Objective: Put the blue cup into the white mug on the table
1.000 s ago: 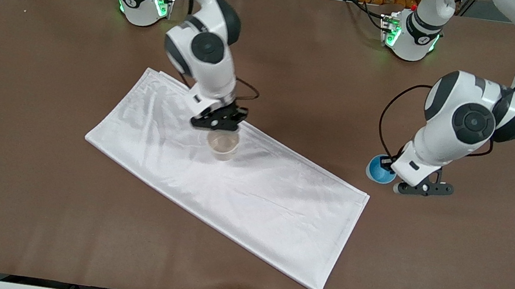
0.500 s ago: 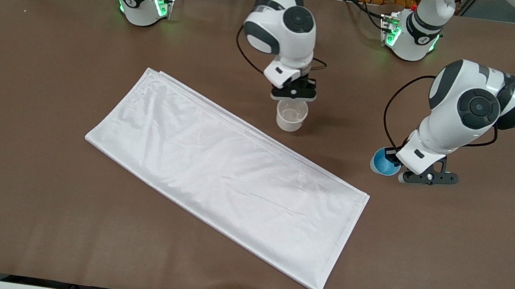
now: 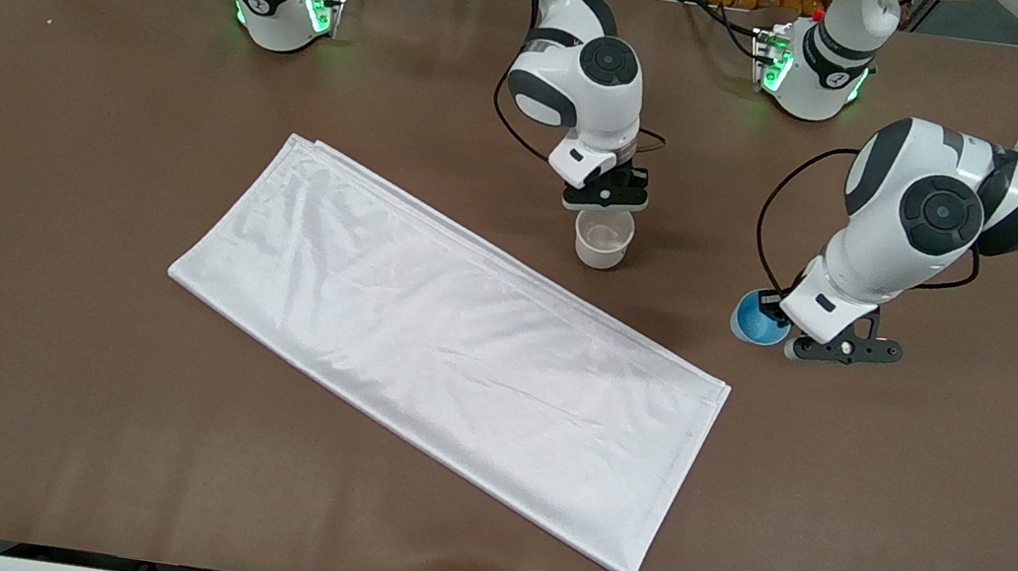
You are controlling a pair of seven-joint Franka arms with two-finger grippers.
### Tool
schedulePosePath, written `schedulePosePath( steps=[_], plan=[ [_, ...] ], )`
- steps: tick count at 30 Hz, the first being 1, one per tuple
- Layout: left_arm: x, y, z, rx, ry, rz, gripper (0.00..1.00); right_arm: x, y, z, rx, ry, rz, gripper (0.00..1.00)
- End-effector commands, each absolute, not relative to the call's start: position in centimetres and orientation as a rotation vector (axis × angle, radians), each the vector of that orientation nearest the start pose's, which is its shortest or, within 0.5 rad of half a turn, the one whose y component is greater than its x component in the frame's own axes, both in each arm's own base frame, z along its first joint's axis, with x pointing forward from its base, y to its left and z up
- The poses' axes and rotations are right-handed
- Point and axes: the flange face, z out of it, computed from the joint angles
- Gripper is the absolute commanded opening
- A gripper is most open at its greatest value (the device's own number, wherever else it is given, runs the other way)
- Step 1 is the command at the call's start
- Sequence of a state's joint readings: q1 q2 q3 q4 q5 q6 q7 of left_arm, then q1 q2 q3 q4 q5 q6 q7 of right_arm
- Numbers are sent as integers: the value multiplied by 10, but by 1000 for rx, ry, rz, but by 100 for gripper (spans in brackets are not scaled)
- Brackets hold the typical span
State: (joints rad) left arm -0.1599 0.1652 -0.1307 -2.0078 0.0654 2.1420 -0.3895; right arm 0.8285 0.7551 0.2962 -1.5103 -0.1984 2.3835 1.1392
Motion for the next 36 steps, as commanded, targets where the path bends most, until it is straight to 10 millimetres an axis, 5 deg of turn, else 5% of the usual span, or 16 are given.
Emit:
schedulePosePath(
  steps=[1, 11, 22, 27, 36],
  plan=[
    [552, -162, 374, -3085, -51, 4, 0, 351, 644, 261, -2967, 6, -70, 100],
    [541, -175, 366, -3089, -47, 34, 0, 358, 630, 346, -2964, 58, -111, 100],
    [505, -249, 356, -3095, -168, 79, 0, 376, 573, 479, -2973, 150, -83, 100],
    [475, -283, 342, -3080, -184, 125, 0, 395, 522, 538, -2970, 41, -43, 100],
    [424, -343, 335, -3065, -222, 156, 0, 433, 386, 626, -2963, -107, -15, 100]
  ],
)
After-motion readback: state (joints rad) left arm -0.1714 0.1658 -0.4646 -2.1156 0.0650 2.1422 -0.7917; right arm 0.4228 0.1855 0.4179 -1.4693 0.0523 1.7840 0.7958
